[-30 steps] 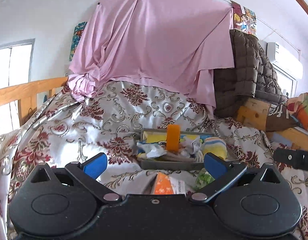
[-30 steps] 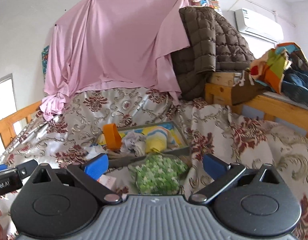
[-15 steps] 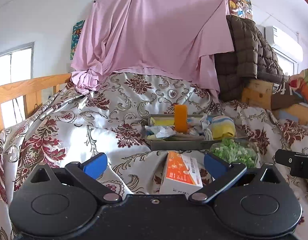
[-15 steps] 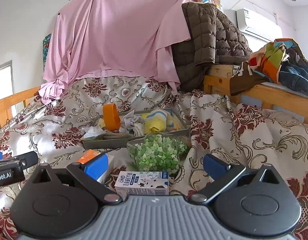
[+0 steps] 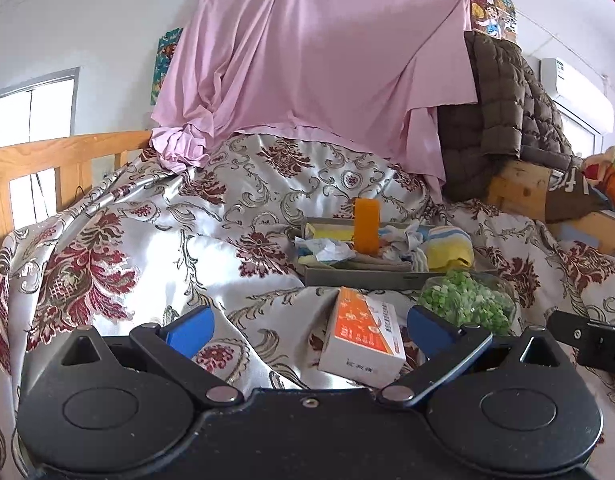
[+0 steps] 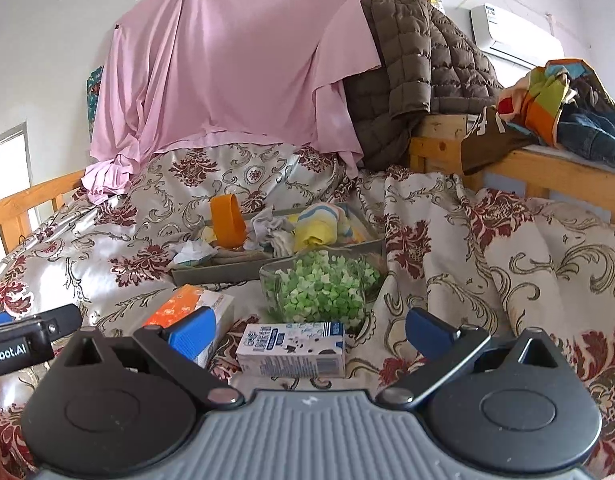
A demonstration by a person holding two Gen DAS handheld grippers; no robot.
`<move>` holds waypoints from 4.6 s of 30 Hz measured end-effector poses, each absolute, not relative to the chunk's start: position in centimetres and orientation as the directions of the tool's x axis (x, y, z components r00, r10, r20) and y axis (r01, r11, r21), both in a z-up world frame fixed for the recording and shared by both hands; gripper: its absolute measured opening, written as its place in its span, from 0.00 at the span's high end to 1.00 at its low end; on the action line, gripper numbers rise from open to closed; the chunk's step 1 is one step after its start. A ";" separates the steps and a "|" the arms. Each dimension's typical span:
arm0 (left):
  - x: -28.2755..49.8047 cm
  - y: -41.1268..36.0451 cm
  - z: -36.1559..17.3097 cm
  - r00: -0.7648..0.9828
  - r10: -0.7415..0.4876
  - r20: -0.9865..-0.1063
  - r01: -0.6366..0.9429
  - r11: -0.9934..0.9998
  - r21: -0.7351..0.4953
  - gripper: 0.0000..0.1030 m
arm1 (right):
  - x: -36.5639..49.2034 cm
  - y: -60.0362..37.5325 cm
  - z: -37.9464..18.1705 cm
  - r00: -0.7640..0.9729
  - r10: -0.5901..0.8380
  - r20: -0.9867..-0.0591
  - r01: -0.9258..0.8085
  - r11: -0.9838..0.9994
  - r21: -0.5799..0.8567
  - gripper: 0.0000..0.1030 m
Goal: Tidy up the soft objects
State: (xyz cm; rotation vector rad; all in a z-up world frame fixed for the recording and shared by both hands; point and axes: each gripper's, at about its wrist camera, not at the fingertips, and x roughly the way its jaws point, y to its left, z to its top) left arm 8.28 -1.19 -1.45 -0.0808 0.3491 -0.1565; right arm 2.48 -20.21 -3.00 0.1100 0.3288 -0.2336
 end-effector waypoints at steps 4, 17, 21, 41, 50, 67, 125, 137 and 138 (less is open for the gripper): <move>7.7 -1.4 -1.9 0.922 -0.169 -0.348 0.141 0.984 -0.105 0.01 | 2.5 -20.3 -3.3 0.914 -0.201 -0.353 0.245 0.966 0.083 0.00; 6.4 -1.8 -2.9 0.906 -0.200 -0.374 0.175 0.980 -0.099 0.01 | 2.8 -19.4 -4.2 0.896 -0.197 -0.398 0.233 0.972 0.044 0.00; 6.3 -1.8 -3.0 0.906 -0.196 -0.375 0.169 0.980 -0.104 0.01 | 2.9 -19.3 -4.5 0.889 -0.202 -0.410 0.235 0.971 0.031 0.00; 6.3 -1.5 -3.3 0.898 -0.185 -0.399 0.153 0.982 -0.111 0.01 | 3.1 -19.1 -4.7 0.882 -0.205 -0.423 0.231 0.973 0.010 0.00; 6.3 -1.4 -3.7 0.898 -0.171 -0.405 0.142 0.985 -0.101 0.01 | 3.1 -19.1 -4.7 0.882 -0.205 -0.424 0.231 0.973 0.010 0.00; 6.3 -1.2 -3.7 0.901 -0.150 -0.407 0.124 0.988 -0.090 0.01 | 3.1 -19.2 -4.7 0.883 -0.205 -0.423 0.230 0.973 0.008 0.00; 6.1 -1.0 -4.0 0.906 -0.132 -0.403 0.106 0.991 -0.086 0.01 | 3.1 -19.1 -4.6 0.882 -0.206 -0.424 0.231 0.973 0.006 0.00; 6.0 -1.0 -4.0 0.906 -0.132 -0.403 0.106 0.991 -0.086 0.01 | 3.1 -19.1 -4.6 0.882 -0.206 -0.424 0.230 0.973 0.006 0.00; 6.0 -1.0 -4.0 0.906 -0.131 -0.403 0.106 0.991 -0.086 0.01 | 3.1 -19.1 -4.6 0.882 -0.206 -0.424 0.231 0.973 0.006 0.00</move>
